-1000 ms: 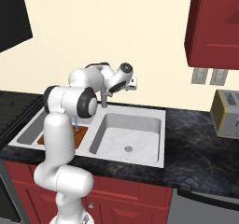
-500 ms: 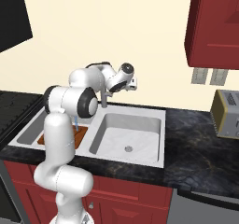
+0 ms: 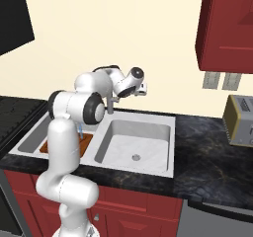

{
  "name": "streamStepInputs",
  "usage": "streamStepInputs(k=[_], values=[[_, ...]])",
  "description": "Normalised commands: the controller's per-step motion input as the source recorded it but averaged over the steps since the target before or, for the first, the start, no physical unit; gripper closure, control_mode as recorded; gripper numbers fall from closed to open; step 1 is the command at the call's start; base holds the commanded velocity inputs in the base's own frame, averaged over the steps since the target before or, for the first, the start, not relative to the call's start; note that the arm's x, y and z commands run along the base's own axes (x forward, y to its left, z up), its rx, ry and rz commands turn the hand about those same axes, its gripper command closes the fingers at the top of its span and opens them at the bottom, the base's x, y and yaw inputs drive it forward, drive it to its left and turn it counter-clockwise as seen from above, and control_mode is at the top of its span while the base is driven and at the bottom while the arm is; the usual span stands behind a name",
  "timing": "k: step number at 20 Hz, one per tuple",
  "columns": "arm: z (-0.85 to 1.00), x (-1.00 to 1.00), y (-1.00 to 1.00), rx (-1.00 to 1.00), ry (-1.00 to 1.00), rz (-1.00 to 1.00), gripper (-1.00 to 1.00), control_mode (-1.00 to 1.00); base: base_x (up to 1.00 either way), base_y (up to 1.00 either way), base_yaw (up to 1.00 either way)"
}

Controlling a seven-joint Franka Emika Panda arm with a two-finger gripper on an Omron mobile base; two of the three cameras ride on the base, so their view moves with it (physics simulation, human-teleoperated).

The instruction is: Turn on the sink faucet with hot water and rinse the cutting board for ten seconds, then turn off the faucet. Push the cutting board to reach the water if necessary.

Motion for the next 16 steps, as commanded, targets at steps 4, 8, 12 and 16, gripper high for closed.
streamStepInputs(k=[4,8,12,16], values=[[0.0,0.14,-0.17,0.02,0.0,0.0,-1.0,-1.0,0.0,0.0,0.0],[0.0,0.06,-0.13,0.01,0.0,0.0,-1.0,-1.0,0.0,0.0,0.0],[-0.01,0.0,-0.05,0.0,0.0,0.0,-1.0,-1.0,0.0,0.0,0.0],[-0.04,0.0,-0.04,0.0,0.0,0.0,-1.0,-1.0,0.0,0.0,0.0]])
